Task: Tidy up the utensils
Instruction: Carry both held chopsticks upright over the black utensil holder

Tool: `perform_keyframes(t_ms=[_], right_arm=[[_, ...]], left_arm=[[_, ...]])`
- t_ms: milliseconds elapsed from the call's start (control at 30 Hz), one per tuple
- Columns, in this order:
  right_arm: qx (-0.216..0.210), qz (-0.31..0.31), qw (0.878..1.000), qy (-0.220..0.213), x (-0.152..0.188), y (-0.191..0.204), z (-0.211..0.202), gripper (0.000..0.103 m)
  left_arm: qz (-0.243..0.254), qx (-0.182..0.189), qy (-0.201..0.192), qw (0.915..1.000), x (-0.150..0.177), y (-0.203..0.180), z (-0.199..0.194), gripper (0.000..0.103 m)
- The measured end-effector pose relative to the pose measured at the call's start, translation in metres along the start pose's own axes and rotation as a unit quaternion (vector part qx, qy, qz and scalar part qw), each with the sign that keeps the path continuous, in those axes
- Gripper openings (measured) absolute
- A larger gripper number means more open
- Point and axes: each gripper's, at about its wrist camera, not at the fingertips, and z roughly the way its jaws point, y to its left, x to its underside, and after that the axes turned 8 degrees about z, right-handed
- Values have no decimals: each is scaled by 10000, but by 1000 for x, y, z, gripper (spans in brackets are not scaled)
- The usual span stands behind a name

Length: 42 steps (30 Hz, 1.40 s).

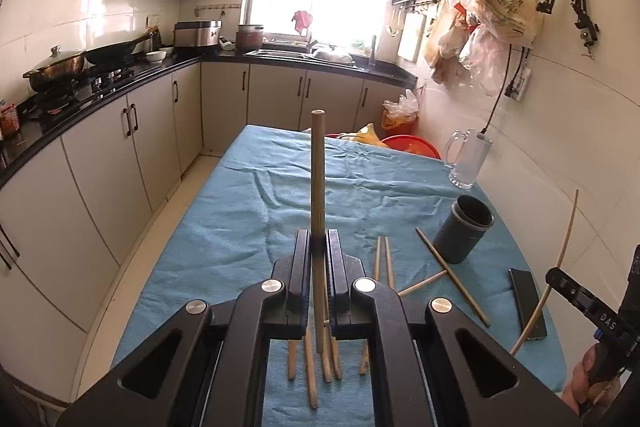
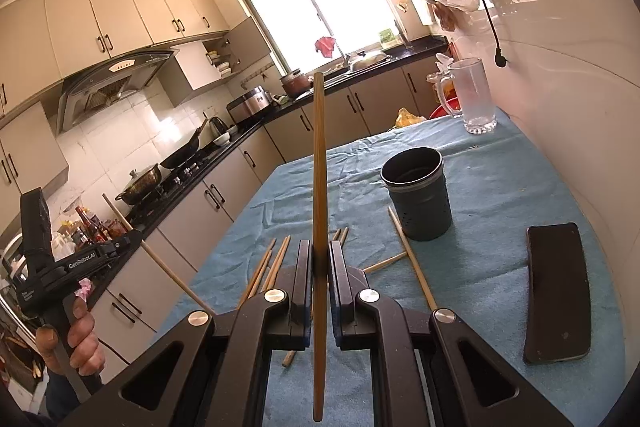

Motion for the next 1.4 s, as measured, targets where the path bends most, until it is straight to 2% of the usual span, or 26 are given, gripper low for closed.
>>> perform_keyframes(t_ms=[800,1100,1400], right_arm=[[201,286,9992,-176,-19,-26,1,8],[272,298,9986,-352,-41,-30,3,8],[517,229,9962,-656,-84,-32,17,8]], left_arm=[[500,691,50,9963,-24,-63,16,6],[602,952,112,9936,-49,-87,29,7],[675,1171,35,9908,-94,-113,51,7]])
